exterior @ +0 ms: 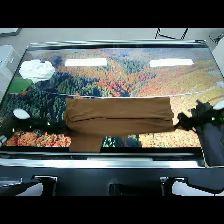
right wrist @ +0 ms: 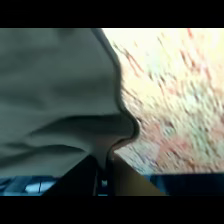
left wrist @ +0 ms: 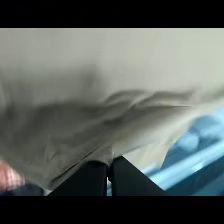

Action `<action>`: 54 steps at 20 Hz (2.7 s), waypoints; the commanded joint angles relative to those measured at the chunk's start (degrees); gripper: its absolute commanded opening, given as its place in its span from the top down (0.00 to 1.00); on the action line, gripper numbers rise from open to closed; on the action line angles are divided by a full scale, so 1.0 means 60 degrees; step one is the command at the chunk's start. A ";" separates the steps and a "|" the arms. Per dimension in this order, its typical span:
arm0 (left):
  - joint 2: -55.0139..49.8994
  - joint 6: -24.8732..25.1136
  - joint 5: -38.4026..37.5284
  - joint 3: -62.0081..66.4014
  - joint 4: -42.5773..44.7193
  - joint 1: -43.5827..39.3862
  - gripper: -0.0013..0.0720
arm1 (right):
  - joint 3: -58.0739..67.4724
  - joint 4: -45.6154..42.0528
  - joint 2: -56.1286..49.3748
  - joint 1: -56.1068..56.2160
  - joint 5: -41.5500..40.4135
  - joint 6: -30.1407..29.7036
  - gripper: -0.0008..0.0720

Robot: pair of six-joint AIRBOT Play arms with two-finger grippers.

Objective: Fold the clothes and pants, and hang the long-sleeved shirts on hangers.

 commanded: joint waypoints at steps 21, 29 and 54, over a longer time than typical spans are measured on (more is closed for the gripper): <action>-0.4503 -0.1388 -0.1293 0.6674 -0.0324 0.0146 0.35 | 0.5166 0.1351 -0.4841 0.0579 0.0572 0.0736 0.03; -0.3876 -0.1035 0.0790 0.6652 -0.1311 -0.1639 0.72 | 0.5176 0.4641 -0.4200 0.0896 0.0554 -0.0648 0.95; -0.5289 -0.3089 0.4054 0.7034 0.0106 -0.4328 0.96 | 0.5173 0.5249 -0.0933 0.5920 -0.1078 0.0849 0.94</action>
